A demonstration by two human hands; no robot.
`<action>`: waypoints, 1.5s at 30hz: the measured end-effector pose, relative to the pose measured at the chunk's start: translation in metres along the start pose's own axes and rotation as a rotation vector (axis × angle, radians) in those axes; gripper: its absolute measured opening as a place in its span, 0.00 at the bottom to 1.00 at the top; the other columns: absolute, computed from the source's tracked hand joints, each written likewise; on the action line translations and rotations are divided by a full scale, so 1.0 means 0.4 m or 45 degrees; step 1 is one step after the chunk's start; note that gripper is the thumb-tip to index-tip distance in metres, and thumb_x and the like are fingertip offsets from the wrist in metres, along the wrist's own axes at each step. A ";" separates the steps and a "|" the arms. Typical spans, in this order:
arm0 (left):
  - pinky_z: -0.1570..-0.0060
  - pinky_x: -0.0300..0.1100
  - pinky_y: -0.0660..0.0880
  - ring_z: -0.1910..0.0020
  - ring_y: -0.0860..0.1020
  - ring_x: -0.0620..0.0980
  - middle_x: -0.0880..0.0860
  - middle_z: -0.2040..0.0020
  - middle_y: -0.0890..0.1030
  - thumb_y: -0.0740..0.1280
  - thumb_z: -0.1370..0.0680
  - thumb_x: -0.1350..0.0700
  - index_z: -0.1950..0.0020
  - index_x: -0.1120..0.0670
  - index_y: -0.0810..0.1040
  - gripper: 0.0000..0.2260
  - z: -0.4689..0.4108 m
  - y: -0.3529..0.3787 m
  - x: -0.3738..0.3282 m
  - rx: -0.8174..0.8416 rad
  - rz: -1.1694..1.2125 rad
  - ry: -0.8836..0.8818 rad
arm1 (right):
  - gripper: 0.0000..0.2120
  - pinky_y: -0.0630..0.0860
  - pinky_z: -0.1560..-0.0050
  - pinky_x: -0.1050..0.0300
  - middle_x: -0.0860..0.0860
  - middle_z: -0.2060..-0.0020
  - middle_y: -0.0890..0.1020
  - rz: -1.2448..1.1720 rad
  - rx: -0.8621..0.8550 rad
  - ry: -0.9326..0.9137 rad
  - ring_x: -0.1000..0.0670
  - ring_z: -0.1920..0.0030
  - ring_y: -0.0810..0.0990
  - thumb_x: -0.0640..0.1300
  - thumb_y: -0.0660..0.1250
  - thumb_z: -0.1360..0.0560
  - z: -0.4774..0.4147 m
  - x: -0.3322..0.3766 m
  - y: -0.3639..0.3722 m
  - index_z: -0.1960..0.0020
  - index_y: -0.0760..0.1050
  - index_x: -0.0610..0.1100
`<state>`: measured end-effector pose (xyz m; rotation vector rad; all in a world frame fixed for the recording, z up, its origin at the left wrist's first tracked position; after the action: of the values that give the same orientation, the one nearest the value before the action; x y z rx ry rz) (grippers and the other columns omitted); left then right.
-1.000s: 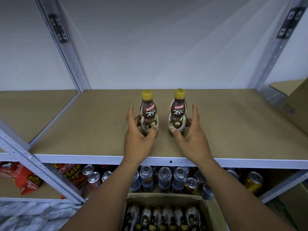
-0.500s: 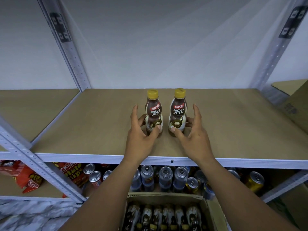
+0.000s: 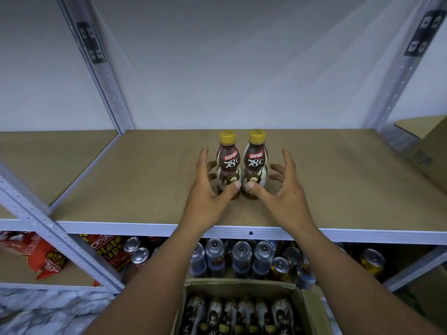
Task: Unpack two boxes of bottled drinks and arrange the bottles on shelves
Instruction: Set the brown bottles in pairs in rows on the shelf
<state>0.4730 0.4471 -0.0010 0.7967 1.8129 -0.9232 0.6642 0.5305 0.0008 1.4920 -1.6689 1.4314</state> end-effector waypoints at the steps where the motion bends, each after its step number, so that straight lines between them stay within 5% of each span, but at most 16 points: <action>1: 0.37 0.36 0.74 0.36 0.74 0.30 0.32 0.33 0.70 0.78 0.25 0.52 0.20 0.34 0.49 0.46 -0.008 -0.009 -0.018 0.001 -0.028 0.039 | 0.52 0.74 0.34 0.52 0.53 0.31 0.74 -0.014 -0.010 -0.013 0.54 0.36 0.77 0.57 0.79 0.30 -0.006 0.009 -0.013 0.19 0.47 0.61; 5: 0.42 0.28 0.72 0.40 0.74 0.28 0.29 0.39 0.71 0.78 0.26 0.54 0.23 0.29 0.48 0.47 -0.037 -0.030 -0.119 0.131 -0.301 0.199 | 0.52 0.77 0.37 0.50 0.54 0.34 0.77 0.032 0.141 -0.151 0.54 0.38 0.79 0.53 0.79 0.30 -0.041 0.080 -0.024 0.21 0.46 0.68; 9: 0.43 0.49 0.80 0.48 0.83 0.45 0.45 0.42 0.82 0.77 0.26 0.57 0.22 0.33 0.55 0.43 -0.072 -0.023 -0.158 0.240 -0.455 0.224 | 0.47 0.79 0.39 0.48 0.53 0.37 0.81 0.163 0.303 -0.271 0.48 0.44 0.84 0.49 0.77 0.26 -0.075 0.131 0.004 0.24 0.48 0.74; 12: 0.44 0.52 0.80 0.50 0.84 0.48 0.49 0.43 0.83 0.76 0.26 0.57 0.23 0.33 0.56 0.41 -0.084 -0.034 -0.149 0.230 -0.461 0.227 | 0.45 0.79 0.39 0.46 0.52 0.39 0.83 0.179 0.301 -0.292 0.52 0.48 0.85 0.49 0.76 0.26 -0.091 0.138 0.017 0.26 0.51 0.76; 19: 0.41 0.51 0.80 0.46 0.83 0.46 0.48 0.43 0.84 0.76 0.25 0.56 0.23 0.32 0.55 0.41 -0.129 -0.129 -0.095 0.162 -0.456 0.200 | 0.44 0.80 0.42 0.47 0.57 0.48 0.82 0.193 0.370 -0.356 0.50 0.49 0.84 0.49 0.75 0.24 -0.133 0.169 0.133 0.23 0.50 0.70; 27: 0.42 0.45 0.79 0.42 0.82 0.45 0.48 0.41 0.83 0.74 0.23 0.58 0.22 0.33 0.54 0.41 -0.222 -0.311 -0.011 0.050 -0.498 0.163 | 0.43 0.78 0.46 0.51 0.54 0.41 0.83 0.160 0.405 -0.438 0.48 0.47 0.83 0.49 0.74 0.24 -0.230 0.224 0.370 0.22 0.48 0.67; 32: 0.41 0.51 0.80 0.45 0.83 0.45 0.49 0.43 0.84 0.73 0.23 0.60 0.22 0.32 0.53 0.41 -0.303 -0.396 0.044 0.012 -0.498 0.143 | 0.43 0.71 0.59 0.58 0.53 0.52 0.82 0.221 0.398 -0.462 0.54 0.59 0.79 0.49 0.73 0.23 -0.308 0.242 0.492 0.22 0.47 0.66; 36: 0.43 0.53 0.81 0.45 0.83 0.46 0.51 0.42 0.83 0.72 0.22 0.61 0.21 0.33 0.51 0.42 -0.378 -0.443 0.079 -0.003 -0.531 0.151 | 0.43 0.76 0.56 0.54 0.50 0.55 0.83 0.199 0.399 -0.484 0.51 0.58 0.81 0.49 0.73 0.23 -0.374 0.251 0.569 0.22 0.46 0.67; 45: 0.43 0.48 0.81 0.47 0.83 0.48 0.49 0.44 0.81 0.72 0.21 0.60 0.19 0.35 0.50 0.42 -0.541 -0.514 0.153 -0.014 -0.577 0.173 | 0.44 0.78 0.43 0.45 0.49 0.40 0.82 0.213 0.371 -0.522 0.46 0.45 0.82 0.50 0.73 0.22 -0.509 0.257 0.695 0.21 0.45 0.65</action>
<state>0.1875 0.5345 0.0587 0.4534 2.1650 -1.1643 0.3232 0.6316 0.0538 1.9530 -1.9237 1.5910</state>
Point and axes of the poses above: each hand's wrist, its own z-axis away from the middle knuckle, its own y-axis out of the palm, x = y × z, the point moved 10 cm from there along -z, towards the middle knuckle
